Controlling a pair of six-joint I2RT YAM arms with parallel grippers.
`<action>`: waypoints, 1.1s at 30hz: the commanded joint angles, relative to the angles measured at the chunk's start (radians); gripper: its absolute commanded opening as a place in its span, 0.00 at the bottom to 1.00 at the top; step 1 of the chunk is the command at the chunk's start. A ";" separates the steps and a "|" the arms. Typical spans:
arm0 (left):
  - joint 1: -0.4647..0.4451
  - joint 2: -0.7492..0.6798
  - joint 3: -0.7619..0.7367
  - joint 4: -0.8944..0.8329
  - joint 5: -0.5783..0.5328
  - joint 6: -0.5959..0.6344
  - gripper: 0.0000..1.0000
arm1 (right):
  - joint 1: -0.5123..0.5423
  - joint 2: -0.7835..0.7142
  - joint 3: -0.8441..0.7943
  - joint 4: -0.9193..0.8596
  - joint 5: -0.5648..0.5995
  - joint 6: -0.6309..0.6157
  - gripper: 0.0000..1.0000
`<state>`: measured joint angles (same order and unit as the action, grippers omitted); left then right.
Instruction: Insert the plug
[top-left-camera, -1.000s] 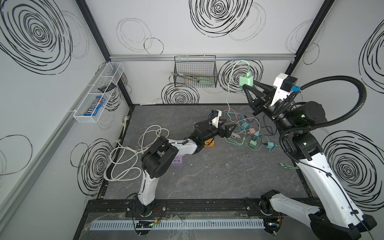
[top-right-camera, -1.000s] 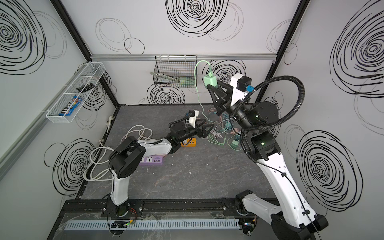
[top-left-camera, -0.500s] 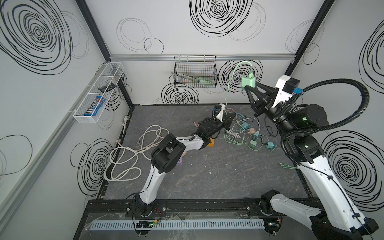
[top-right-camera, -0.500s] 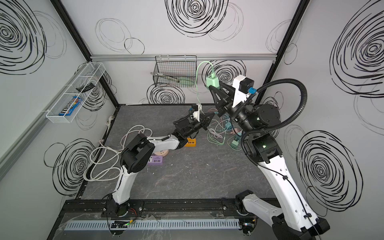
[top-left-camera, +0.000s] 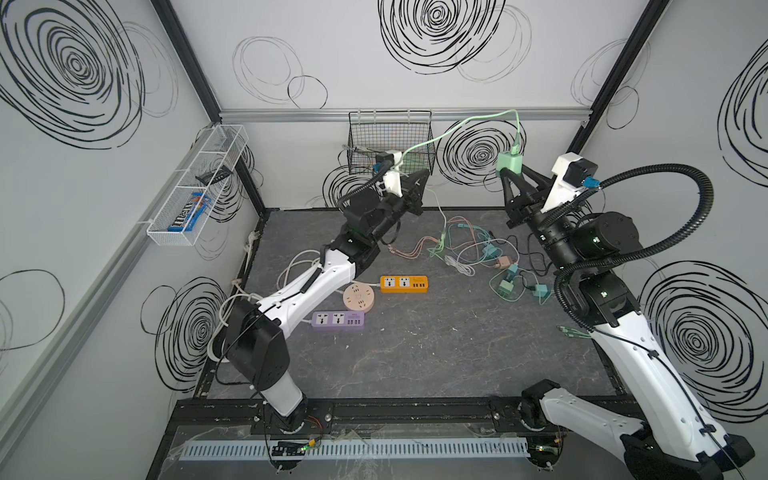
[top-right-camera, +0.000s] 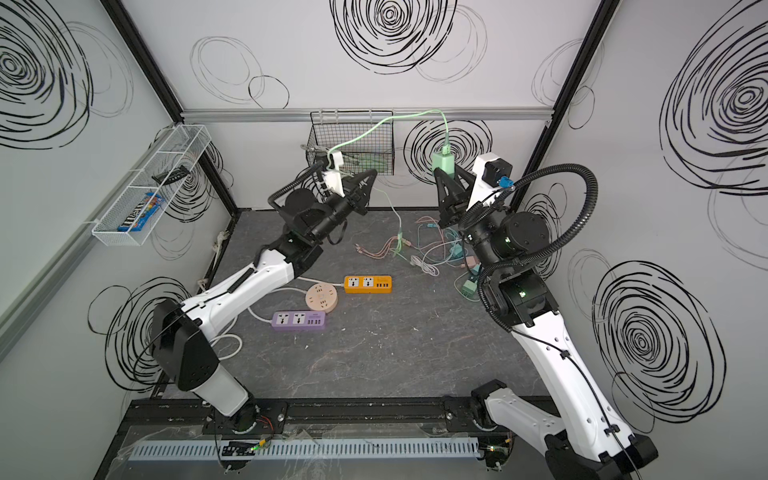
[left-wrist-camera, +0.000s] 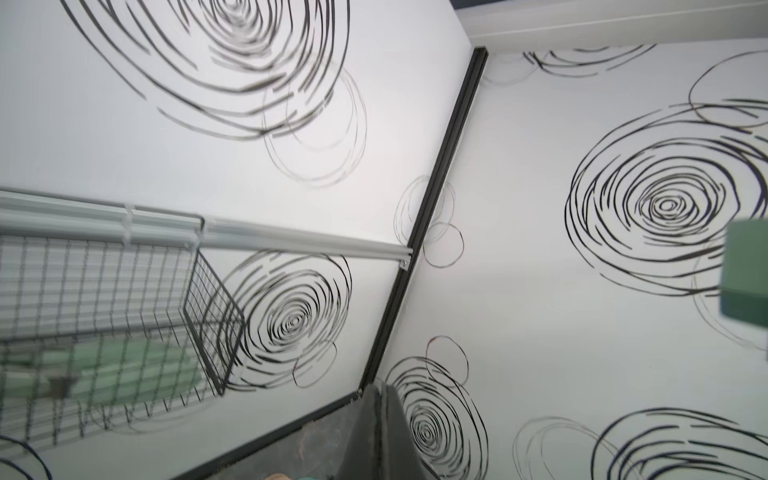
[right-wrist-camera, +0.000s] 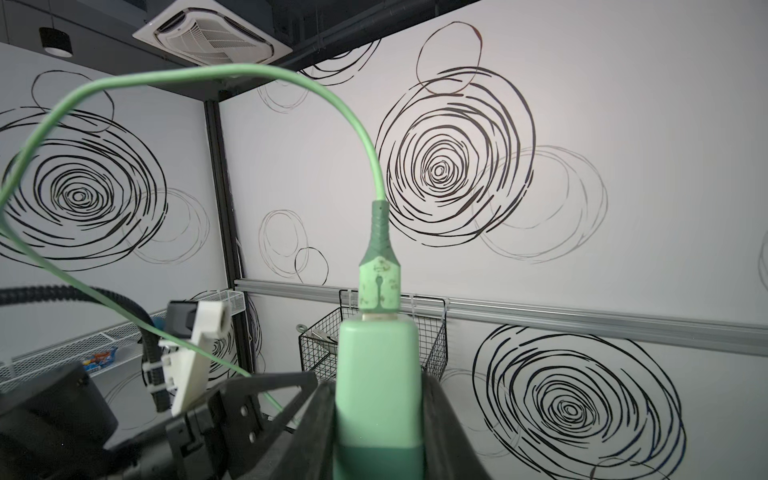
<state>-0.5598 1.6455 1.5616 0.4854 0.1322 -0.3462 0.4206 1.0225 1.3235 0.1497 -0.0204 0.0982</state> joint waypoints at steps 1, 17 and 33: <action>0.080 0.012 0.103 -0.193 -0.033 0.090 0.00 | -0.002 0.012 -0.001 0.062 0.021 -0.021 0.16; 0.419 0.086 0.284 -0.376 -0.008 0.272 0.00 | 0.038 0.259 -0.029 0.132 -0.286 -0.027 0.15; 0.661 0.340 0.436 -0.379 0.054 0.339 0.00 | 0.163 0.673 0.152 0.158 -0.358 -0.138 0.14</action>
<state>0.0803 1.9392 1.9293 0.0879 0.1528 -0.0460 0.5739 1.6714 1.4128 0.2523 -0.3676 -0.0120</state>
